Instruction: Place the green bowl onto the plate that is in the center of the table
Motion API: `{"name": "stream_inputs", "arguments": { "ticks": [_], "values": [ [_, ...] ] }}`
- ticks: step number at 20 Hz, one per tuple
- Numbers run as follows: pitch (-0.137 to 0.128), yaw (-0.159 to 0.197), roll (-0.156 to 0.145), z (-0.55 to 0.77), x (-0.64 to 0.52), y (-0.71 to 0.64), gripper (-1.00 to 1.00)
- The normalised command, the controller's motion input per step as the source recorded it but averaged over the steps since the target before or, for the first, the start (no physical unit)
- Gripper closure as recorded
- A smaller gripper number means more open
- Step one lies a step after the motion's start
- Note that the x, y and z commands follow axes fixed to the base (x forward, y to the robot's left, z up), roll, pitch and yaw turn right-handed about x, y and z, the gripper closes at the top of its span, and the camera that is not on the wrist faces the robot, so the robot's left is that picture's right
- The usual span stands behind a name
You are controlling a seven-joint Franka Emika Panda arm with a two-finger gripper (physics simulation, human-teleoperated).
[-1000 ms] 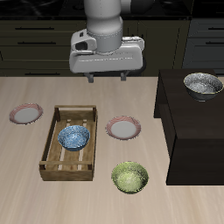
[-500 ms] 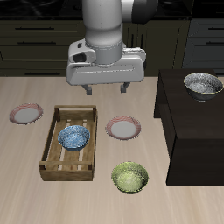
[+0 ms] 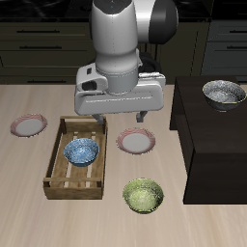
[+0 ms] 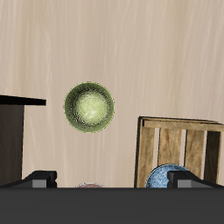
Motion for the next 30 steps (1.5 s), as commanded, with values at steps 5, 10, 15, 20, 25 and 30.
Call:
{"name": "stream_inputs", "arguments": {
  "ticks": [5,10,15,20,25,30],
  "values": [
    [-0.011,0.028,-0.001,-0.02,0.35,-0.01,-1.0],
    [-0.012,0.024,-0.007,0.01,0.29,-0.03,-1.0],
    [0.024,0.013,0.0,-0.26,0.29,0.11,-1.0],
    [0.044,0.023,0.007,-0.48,0.27,0.14,-1.0],
    [0.056,0.011,0.017,-0.51,0.14,0.13,-1.0],
    [0.036,0.003,0.006,-0.33,0.06,0.09,-1.0]
  ]
}}
